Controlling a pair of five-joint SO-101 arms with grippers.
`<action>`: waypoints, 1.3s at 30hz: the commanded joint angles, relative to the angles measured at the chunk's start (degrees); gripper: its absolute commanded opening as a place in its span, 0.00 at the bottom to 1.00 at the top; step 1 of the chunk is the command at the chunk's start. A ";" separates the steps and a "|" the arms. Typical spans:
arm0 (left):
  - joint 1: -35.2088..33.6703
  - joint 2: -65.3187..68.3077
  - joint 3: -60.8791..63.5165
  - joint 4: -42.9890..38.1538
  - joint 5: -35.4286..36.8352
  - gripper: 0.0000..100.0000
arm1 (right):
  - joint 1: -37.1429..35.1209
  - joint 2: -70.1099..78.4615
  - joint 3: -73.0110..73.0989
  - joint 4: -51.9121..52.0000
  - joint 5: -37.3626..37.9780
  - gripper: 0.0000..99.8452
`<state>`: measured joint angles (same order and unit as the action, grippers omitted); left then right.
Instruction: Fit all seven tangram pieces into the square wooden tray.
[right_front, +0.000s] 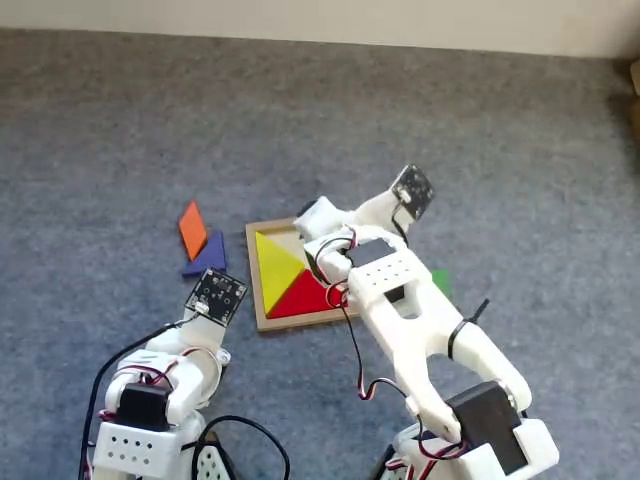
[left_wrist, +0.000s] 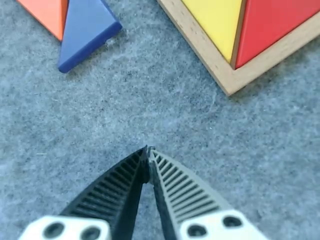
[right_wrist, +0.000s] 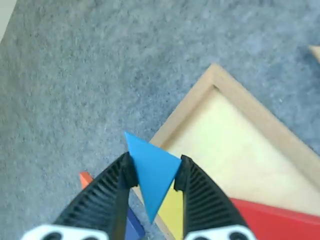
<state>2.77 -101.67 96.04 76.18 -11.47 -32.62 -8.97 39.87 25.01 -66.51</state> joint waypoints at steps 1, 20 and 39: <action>-0.40 -2.33 1.10 0.18 0.35 0.01 | -1.89 -3.30 -0.75 0.48 -1.05 0.14; -0.40 -2.33 1.10 0.18 0.35 0.01 | -1.63 -3.91 -0.92 0.40 14.07 0.00; -0.48 -2.33 1.10 0.18 0.35 0.01 | -3.82 9.27 -3.03 -9.54 26.46 0.00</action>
<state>2.77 -101.67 96.04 76.18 -11.47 -35.87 -2.02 39.87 16.75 -41.01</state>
